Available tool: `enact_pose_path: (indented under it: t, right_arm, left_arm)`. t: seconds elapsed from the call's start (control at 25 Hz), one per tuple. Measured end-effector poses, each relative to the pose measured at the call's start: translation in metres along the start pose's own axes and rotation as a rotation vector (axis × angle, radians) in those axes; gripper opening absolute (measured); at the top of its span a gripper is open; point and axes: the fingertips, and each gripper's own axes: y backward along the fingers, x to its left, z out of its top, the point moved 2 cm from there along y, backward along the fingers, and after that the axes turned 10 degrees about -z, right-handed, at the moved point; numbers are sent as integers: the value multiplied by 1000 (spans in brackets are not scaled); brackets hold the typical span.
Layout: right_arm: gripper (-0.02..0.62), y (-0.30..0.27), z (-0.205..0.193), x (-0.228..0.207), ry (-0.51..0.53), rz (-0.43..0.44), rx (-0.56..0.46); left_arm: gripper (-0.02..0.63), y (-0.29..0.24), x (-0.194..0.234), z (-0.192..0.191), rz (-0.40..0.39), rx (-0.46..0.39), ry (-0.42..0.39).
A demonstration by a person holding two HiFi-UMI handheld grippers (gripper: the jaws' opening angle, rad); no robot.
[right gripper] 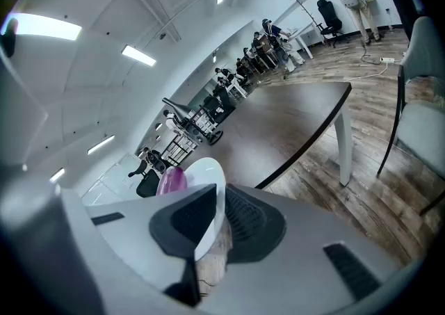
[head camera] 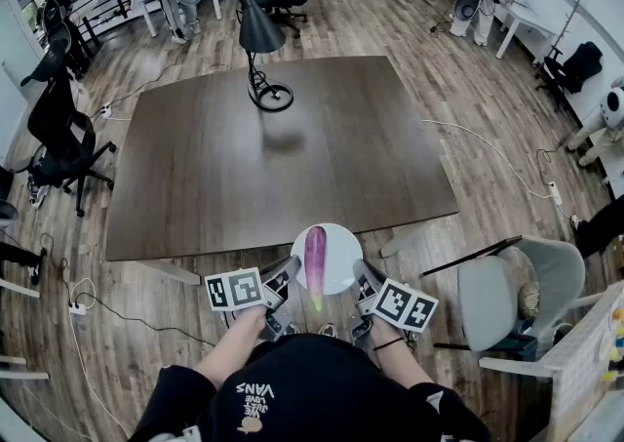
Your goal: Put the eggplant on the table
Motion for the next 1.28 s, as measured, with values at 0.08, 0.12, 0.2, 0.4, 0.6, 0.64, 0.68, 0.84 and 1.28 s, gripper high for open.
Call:
enact_pose_path:
  t: [0.08,0.12,0.2,0.4,0.6,0.64,0.68,0.84,1.28]
  right_arm:
    - [37,-1,-2,0,0,-1,-1]
    - [37,-1,-2,0,0,-2,-2]
    - [37,-1,-3,0,0,-2,-1]
    - [37,0,-4,1,1,-7,-7]
    - [37,1,-3,4,7,1,-21]
    - [37,1,-3,5,5,3,-21]
    - [37,0,-4,6,5,4,-22]
    - [37,0,-6,9,3,0,-25]
    - [37,-6,-20,21,-36,-33,-60]
  left_arm:
    - [28,1,2,-1,-2,0,3]
    - [28,1,2,-1,-3,0,4]
    - [28,1,3,-1,-3,1,5]
    - [28,3,4,-2,-9,2,10]
    - [28,3,2,0,-16,1,6]
    - [28,4,2,1,-18,1,5]
    - [28,5,3,2,-19,1,5]
    - [28,8,5,3,-24,7,9]
    - [28,19,16,13,-54,52,1]
